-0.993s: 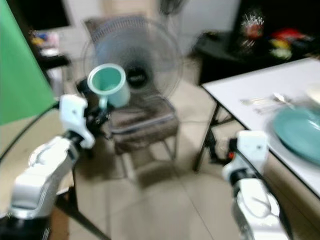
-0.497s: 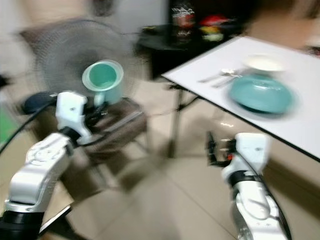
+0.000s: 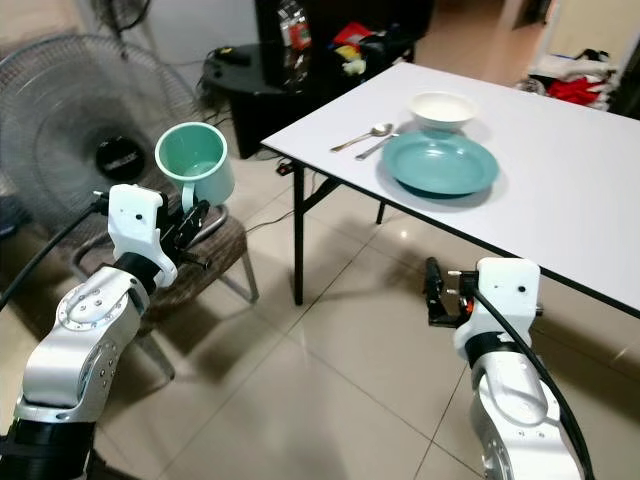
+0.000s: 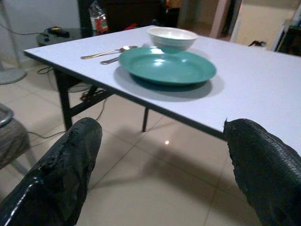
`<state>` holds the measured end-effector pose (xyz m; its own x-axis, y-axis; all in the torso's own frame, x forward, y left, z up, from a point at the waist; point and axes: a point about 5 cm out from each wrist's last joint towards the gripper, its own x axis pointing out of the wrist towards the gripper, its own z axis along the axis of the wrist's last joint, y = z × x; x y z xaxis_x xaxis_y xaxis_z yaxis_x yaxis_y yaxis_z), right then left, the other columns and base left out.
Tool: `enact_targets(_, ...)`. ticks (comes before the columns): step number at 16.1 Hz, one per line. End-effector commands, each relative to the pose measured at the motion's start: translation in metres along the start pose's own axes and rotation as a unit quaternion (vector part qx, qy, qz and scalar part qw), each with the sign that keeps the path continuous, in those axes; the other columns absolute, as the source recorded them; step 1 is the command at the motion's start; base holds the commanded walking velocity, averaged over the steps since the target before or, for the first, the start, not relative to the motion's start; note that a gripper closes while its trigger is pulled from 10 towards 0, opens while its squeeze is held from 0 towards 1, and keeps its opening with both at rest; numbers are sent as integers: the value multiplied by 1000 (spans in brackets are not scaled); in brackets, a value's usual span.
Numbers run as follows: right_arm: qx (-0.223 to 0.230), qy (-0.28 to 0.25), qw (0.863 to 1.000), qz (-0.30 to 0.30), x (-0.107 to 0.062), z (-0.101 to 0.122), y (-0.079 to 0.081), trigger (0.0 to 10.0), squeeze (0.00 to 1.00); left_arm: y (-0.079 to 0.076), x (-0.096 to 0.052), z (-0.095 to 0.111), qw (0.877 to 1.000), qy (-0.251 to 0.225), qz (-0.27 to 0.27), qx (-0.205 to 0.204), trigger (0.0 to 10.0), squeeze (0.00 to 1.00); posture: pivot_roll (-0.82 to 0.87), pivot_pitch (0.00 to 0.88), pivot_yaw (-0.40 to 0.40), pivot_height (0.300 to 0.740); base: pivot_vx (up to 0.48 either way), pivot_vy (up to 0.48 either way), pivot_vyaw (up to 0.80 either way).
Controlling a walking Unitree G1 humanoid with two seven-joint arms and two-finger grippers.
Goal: Setting the table
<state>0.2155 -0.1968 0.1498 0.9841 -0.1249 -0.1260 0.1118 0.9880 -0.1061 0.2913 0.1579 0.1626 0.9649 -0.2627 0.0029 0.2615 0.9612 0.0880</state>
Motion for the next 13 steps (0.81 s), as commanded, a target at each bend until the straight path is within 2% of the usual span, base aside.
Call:
enact_targets(1,2,4,1000,-3,-1,0,-2,10000,0,-2,3,9,1000,-18,-10,8,10000,0,-17,0,28,740,368,0,-800)
enact_targets(10,1,4,1000,-13,-1,1,-6,10000,0,-10,10,9,999,-20,-38,6,10000,0,-36,0,40,740,383,0,-800)
enact_targets(13,-4,0,1000,-2,0,3,-5,10000,0,-10,12,8,999,-18,-42,12,10000,0,-38,0,40,740,385,0,-135)
